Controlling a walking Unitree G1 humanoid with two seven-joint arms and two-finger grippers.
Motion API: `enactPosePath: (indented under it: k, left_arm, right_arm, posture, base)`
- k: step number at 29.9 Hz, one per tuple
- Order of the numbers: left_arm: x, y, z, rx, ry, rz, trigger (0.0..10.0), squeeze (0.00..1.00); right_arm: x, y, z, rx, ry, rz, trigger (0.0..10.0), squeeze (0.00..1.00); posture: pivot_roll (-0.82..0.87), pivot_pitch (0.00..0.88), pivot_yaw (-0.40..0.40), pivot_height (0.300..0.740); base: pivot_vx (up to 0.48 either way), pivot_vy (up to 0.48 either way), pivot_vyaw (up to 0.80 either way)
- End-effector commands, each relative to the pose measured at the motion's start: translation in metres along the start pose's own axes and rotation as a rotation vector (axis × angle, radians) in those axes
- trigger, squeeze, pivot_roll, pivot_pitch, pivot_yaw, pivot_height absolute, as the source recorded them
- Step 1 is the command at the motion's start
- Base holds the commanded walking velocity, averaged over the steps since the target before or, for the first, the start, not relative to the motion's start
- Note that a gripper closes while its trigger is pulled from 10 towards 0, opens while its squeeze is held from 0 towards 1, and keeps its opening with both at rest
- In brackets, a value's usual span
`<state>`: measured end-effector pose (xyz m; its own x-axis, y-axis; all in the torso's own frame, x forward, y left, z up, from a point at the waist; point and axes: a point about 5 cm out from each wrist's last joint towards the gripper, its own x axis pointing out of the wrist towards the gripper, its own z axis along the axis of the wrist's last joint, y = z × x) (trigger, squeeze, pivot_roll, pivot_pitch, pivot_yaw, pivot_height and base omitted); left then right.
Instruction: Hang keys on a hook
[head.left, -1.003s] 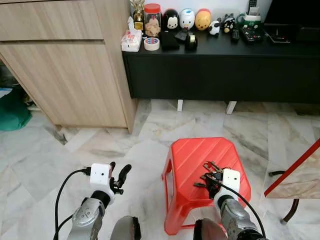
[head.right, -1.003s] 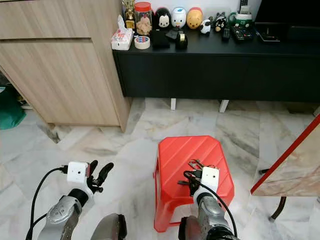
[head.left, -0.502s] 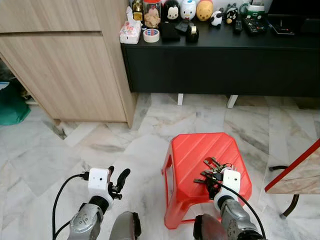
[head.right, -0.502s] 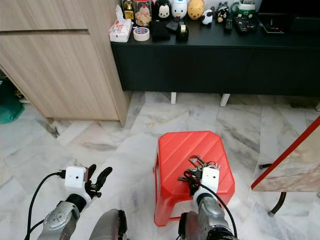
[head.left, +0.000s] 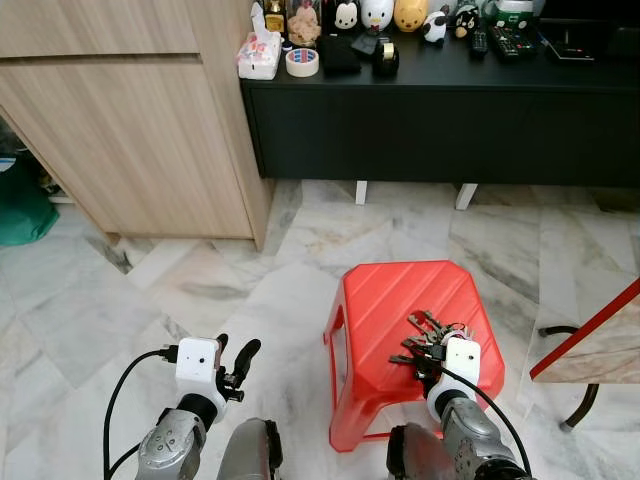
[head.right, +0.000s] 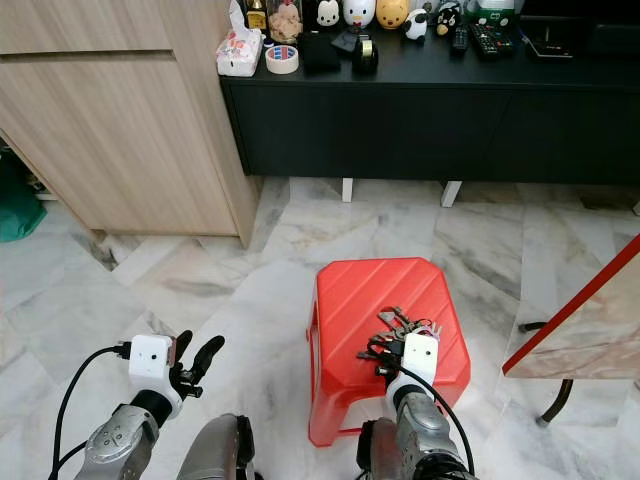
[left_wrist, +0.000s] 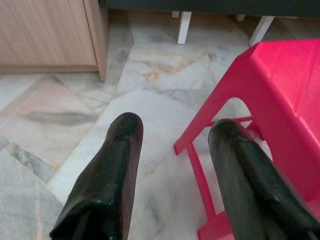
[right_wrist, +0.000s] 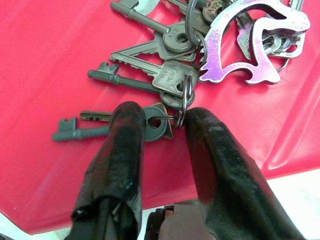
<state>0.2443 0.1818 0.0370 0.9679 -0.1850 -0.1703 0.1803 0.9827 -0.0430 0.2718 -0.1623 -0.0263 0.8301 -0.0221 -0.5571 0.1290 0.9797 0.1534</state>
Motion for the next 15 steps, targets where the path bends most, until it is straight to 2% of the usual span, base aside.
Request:
enactPosePath:
  k: [1, 15]
  left_arm:
    - [-0.0030, 0.0021, -0.0015, 0.003, 0.018, 0.010, 10.0, 0.00]
    - [-0.0070, 0.0037, -0.0072, 0.004, 0.038, 0.016, 10.0, 0.00]
  right_arm:
    - [-0.0009, 0.0001, -0.0039, 0.004, 0.014, 0.001, 0.0, 0.00]
    - [-0.0007, 0.0035, -0.0029, -0.005, 0.001, 0.017, 0.0, 0.00]
  posture:
    - [0.08, 0.174, 0.004, 0.626]
    - [0.08, 0.174, 0.007, 0.626]
  base:
    - [0.000, 0.000, 0.00]
    - [0.000, 0.000, 0.00]
